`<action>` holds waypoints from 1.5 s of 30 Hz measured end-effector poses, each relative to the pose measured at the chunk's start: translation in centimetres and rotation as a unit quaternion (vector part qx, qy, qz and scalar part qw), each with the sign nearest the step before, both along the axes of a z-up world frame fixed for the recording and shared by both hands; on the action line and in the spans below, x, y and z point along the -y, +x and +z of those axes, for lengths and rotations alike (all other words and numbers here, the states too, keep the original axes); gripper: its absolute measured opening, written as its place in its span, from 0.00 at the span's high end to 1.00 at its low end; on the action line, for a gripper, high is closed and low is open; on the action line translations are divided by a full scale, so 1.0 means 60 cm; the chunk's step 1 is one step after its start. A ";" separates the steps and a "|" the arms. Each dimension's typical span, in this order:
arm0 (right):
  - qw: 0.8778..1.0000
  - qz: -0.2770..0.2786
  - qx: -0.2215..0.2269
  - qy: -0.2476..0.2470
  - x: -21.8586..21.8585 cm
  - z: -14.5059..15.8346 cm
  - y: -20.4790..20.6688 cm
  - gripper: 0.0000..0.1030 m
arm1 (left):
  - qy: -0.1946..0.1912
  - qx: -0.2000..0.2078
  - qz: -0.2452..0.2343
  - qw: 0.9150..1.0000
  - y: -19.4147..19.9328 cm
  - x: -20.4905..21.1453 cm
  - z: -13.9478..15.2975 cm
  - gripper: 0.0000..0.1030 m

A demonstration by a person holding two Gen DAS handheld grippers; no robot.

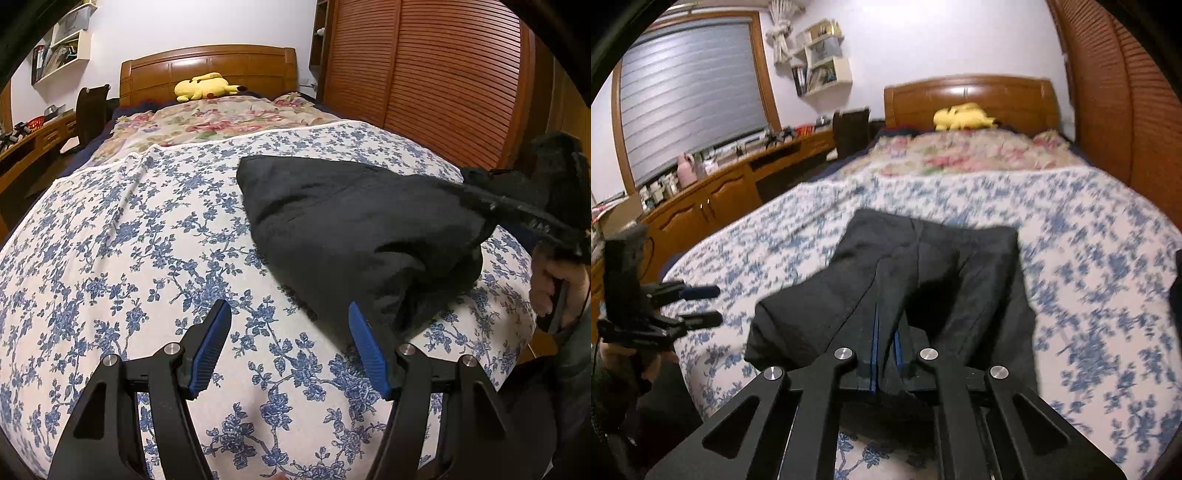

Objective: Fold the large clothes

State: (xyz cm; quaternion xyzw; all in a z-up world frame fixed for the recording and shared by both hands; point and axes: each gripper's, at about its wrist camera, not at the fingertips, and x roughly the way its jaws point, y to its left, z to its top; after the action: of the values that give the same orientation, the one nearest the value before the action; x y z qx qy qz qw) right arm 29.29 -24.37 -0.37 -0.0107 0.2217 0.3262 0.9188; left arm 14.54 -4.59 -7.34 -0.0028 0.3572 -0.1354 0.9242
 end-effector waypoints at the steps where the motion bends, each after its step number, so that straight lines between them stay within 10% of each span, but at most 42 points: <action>1: 1.000 -0.007 0.004 0.005 0.011 0.003 -0.005 0.94 | 0.000 0.001 -0.001 1.000 0.001 0.002 0.001 0.35; 10: 0.994 -0.112 -0.012 -0.009 0.125 -0.032 -0.023 0.95 | -0.005 0.004 -0.011 1.000 0.000 0.016 0.003 0.35; 23: 0.994 -0.104 -0.030 -0.019 0.110 -0.059 0.005 0.87 | 0.004 0.011 -0.025 1.000 0.018 0.044 0.011 0.35; 30: 0.988 -0.150 -0.013 -0.039 0.117 -0.058 -0.031 0.49 | -0.009 0.025 -0.033 0.999 0.096 0.056 0.029 0.35; 45: 0.980 -0.186 -0.062 -0.040 0.139 -0.109 -0.091 0.44 | -0.005 -0.004 -0.026 1.000 0.320 0.062 -0.013 0.35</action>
State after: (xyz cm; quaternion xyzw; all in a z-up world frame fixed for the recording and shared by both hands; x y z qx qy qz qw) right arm 23.86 -32.73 -6.91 0.0142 0.2889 0.1407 0.9469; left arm 33.74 -8.31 -8.10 0.0008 0.3600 -0.1608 0.9190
